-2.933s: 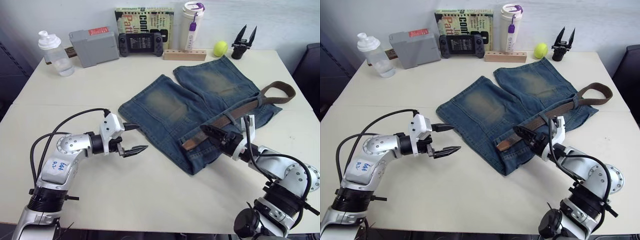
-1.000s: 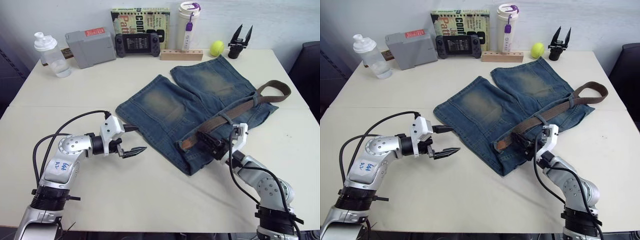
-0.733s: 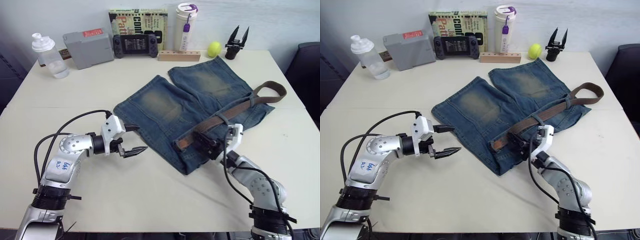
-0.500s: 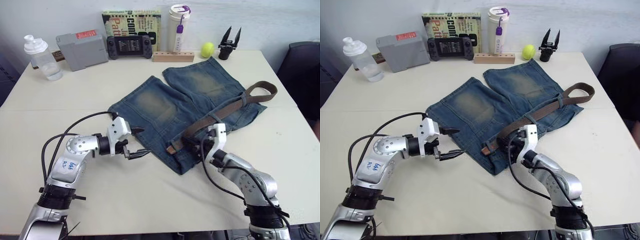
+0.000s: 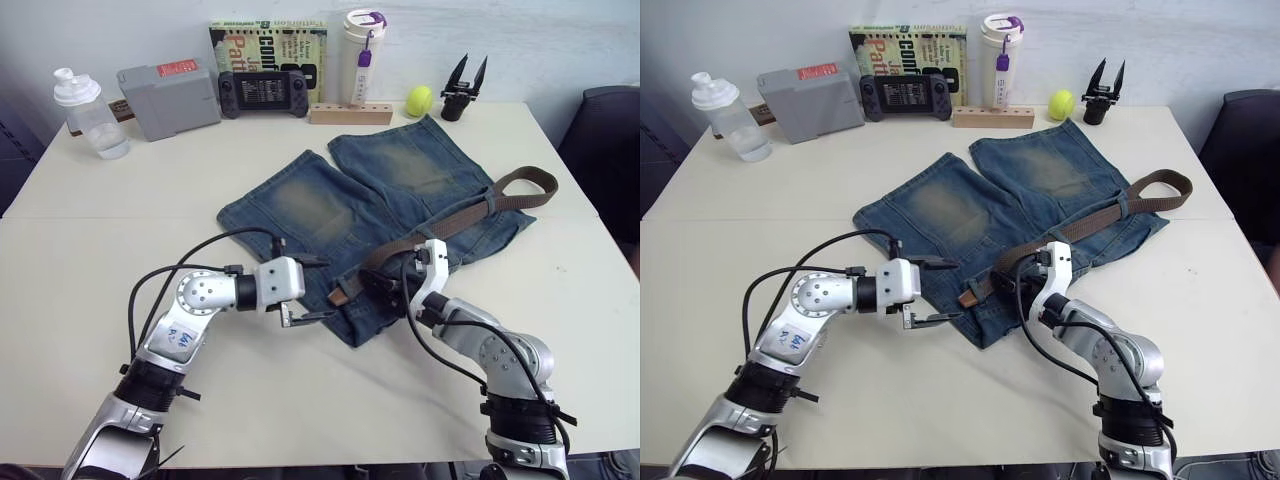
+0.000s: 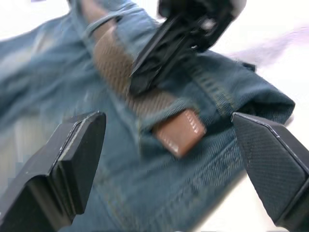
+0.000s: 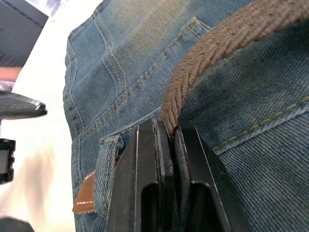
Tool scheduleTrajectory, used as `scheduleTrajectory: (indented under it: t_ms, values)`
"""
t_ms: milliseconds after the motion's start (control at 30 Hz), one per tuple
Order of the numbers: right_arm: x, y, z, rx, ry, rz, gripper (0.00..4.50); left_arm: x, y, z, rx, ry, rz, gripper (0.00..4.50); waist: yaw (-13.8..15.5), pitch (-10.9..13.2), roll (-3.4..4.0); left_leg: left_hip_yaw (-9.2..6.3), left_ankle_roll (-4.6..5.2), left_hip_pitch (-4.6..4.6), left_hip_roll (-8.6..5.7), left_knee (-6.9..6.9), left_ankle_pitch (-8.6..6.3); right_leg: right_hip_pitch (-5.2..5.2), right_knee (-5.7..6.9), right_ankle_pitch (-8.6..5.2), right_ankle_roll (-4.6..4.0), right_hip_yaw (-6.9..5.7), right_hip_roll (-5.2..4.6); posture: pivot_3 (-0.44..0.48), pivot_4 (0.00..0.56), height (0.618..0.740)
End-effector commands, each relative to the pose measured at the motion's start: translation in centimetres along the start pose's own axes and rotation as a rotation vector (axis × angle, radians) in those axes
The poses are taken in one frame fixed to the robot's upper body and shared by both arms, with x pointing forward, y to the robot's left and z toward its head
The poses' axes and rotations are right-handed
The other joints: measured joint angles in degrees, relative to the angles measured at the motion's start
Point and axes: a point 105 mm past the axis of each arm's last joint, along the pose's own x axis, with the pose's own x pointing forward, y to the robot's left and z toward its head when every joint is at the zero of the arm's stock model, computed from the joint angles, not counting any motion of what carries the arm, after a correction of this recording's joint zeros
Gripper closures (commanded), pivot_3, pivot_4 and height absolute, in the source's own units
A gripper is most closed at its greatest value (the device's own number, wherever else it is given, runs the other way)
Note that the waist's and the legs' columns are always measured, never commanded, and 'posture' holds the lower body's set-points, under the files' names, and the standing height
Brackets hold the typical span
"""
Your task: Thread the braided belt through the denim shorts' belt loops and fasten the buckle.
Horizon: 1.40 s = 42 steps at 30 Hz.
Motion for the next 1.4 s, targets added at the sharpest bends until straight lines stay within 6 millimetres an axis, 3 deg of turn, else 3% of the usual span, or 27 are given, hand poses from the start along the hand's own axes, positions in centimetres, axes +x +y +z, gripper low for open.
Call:
scheduleTrajectory:
  t_ms: [33,133,400,567,800,933,1133,1167,1233,1333,1400]
  values:
    - [-0.6,1.2,0.3,-0.004,0.024,0.049,2.39,1.1,-0.4,0.5,0.157,-0.034,-0.038,0.0,0.0,0.0,0.05,0.02,0.02,0.0,-0.01,0.0,0.0,0.0,0.0,0.0,0.0,-0.01,-0.01,0.0,0.15,0.697]
    - [-2.0,1.3,1.5,0.01,0.008,0.064,1.19,1.0,0.3,0.0,0.251,-0.014,-0.024,0.0,0.1,0.0,0.05,-0.01,0.06,-0.05,-0.03,0.02,0.01,-0.01,0.0,0.0,0.0,-0.03,-0.04,0.0,0.15,0.697]
    - [-5.7,2.2,3.4,-0.073,0.062,0.106,1.19,1.2,2.1,0.0,0.46,-0.003,0.088,0.0,1.5,0.0,0.11,-0.05,0.35,-0.17,-0.23,0.16,-0.08,0.0,-0.02,0.02,0.03,-0.07,-0.29,0.0,0.15,0.697]
    - [-6.1,2.1,4.7,-0.098,0.036,0.081,1.19,1.5,1.9,-0.3,0.506,0.002,0.094,0.0,1.5,0.0,0.11,-0.06,0.37,-0.16,-0.23,0.16,-0.09,0.0,-0.05,0.02,0.04,-0.1,-0.31,0.0,0.15,0.697]
    - [-6.4,1.5,4.1,-0.114,0.064,0.034,1.19,1.6,1.8,0.2,0.531,-0.025,0.148,0.0,1.6,0.0,0.11,-0.07,0.39,-0.22,-0.23,0.17,-0.08,0.01,-0.03,0.03,0.05,-0.15,-0.29,0.0,0.15,0.697]
    - [-6.7,0.5,3.8,-0.122,0.087,-0.015,1.12,1.4,1.5,0.2,0.533,-0.037,0.144,1.44,1.6,0.0,0.11,-0.07,0.41,-0.22,-0.23,0.18,-0.08,0.01,-0.03,0.03,0.06,-0.15,-0.31,0.0,0.15,0.697]
    - [-7.4,-2.5,4.2,-0.197,0.103,-0.18,1.12,1.3,1.0,0.2,0.524,-0.048,0.125,4.22,1.6,0.0,0.11,-0.07,0.41,-0.22,-0.23,0.18,-0.08,0.01,-0.04,0.03,0.06,-0.16,-0.3,0.0,0.15,0.697]
    - [-7.6,-2.9,4.7,-0.233,0.096,-0.208,1.12,1.3,1.0,0.2,0.524,-0.047,0.123,4.46,1.6,0.0,0.11,-0.07,0.41,-0.22,-0.24,0.19,-0.08,0.01,-0.04,0.03,0.06,-0.16,-0.3,0.0,0.15,0.697]
    - [-8.2,-3.5,6.2,-0.295,0.058,-0.245,1.12,1.3,0.9,0.0,0.52,-0.042,0.121,4.46,1.6,0.0,0.11,-0.06,0.42,-0.22,-0.24,0.2,-0.08,0.01,-0.04,0.03,0.06,-0.16,-0.31,0.0,0.15,0.697]
    - [-8.7,-3.3,8.3,-0.334,-0.021,-0.226,2.4,1.3,0.9,-0.2,0.515,-0.031,0.119,4.5,1.6,0.0,0.11,-0.06,0.42,-0.22,-0.25,0.2,-0.08,0.01,-0.05,0.03,0.06,-0.2,-0.3,0.0,0.15,0.697]
    - [-8.9,-3.7,9.2,-0.366,-0.048,-0.243,3.53,1.2,0.9,-0.4,0.512,-0.025,0.115,4.5,1.6,0.0,0.11,-0.06,0.41,-0.21,-0.24,0.19,-0.08,0.01,-0.04,0.03,0.06,-0.22,-0.28,0.0,0.15,0.697]
